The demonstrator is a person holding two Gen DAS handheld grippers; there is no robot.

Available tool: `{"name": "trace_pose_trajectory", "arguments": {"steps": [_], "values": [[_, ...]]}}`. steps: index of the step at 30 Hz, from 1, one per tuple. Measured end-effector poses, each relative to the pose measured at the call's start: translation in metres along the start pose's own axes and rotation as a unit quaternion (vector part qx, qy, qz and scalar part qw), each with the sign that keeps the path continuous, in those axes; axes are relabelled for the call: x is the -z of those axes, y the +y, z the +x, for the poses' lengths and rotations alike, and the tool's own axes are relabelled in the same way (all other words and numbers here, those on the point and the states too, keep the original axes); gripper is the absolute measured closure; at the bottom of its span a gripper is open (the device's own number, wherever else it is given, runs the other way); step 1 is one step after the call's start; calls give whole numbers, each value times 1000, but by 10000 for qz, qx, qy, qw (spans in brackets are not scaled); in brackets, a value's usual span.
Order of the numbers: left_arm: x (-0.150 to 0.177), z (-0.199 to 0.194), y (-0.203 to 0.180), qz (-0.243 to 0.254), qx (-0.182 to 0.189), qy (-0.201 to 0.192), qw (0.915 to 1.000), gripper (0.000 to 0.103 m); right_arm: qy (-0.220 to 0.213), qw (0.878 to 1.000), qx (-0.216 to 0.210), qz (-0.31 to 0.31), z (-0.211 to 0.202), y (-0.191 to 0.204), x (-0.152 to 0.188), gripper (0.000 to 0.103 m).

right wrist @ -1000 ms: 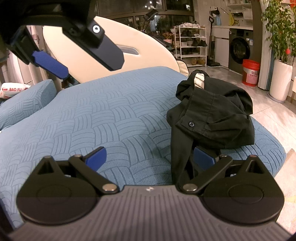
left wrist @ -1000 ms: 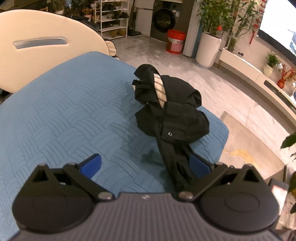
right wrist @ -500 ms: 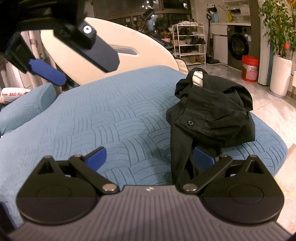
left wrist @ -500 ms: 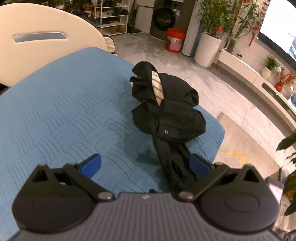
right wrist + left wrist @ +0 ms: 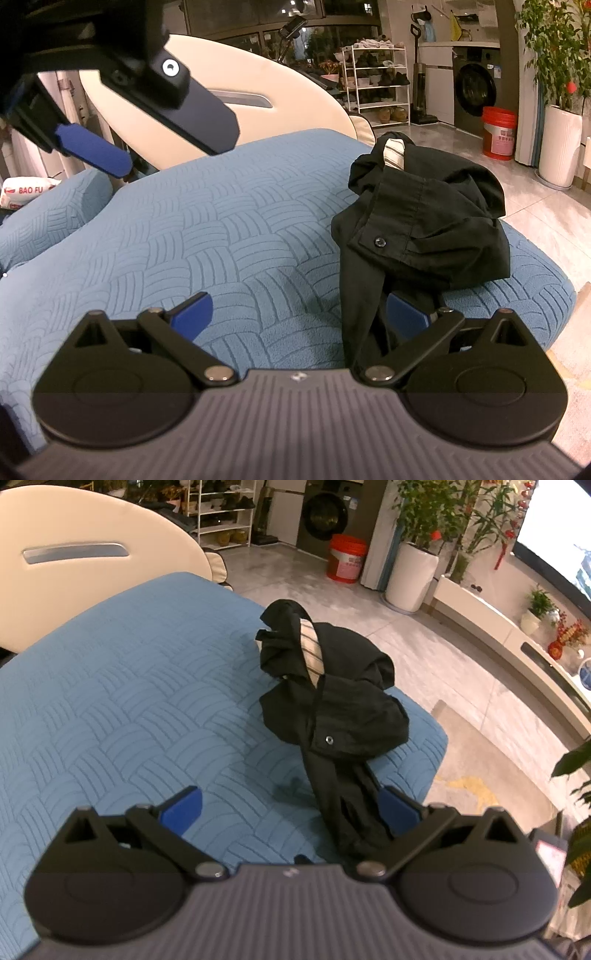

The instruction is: Fold clothes

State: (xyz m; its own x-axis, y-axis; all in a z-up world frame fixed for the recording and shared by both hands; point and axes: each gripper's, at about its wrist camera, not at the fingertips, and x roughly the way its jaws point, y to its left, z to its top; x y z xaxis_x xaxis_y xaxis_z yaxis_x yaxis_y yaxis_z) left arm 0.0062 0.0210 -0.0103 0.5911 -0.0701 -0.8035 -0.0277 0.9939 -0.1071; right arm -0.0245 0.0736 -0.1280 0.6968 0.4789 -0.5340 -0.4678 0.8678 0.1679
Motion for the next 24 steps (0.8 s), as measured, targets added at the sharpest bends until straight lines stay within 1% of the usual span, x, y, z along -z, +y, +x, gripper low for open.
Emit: {"name": "trace_pose_trajectory", "arguments": {"steps": [3,5,9,14,17,18,19,21,22,24], "values": [[-1,0,-1,-2,2,3,10000,0,2,10000,1,6,-2,3,1,0],[-1,0,-1,-5,2,2,10000,0,-3,10000,-12,1,3,-9,-2,0],[1,1,3,-69,-3,-5,10000,0,-19,10000,19,-3,2,-8,-2,0],[9,6,20,-358,-126,-3,9993,0,-33,9996,222,-143,5,-3,-2,0],[17,11,31,-600,-182,51,9980,0,-87,9976,626,-299,7,3,-3,0],[23,15,39,-718,-234,193,9970,0,-85,9958,843,-359,8,5,-3,0],[25,16,42,-761,-278,224,9965,0,-75,9927,1111,-463,11,10,-5,0],[30,16,49,-847,-368,285,9953,0,50,9846,1607,-685,25,16,-10,0],[32,16,52,-889,-412,315,9947,0,140,9814,1760,-756,33,17,-13,0],[34,16,58,-947,-474,332,9938,0,410,9773,1886,-871,53,18,-18,0]]}}
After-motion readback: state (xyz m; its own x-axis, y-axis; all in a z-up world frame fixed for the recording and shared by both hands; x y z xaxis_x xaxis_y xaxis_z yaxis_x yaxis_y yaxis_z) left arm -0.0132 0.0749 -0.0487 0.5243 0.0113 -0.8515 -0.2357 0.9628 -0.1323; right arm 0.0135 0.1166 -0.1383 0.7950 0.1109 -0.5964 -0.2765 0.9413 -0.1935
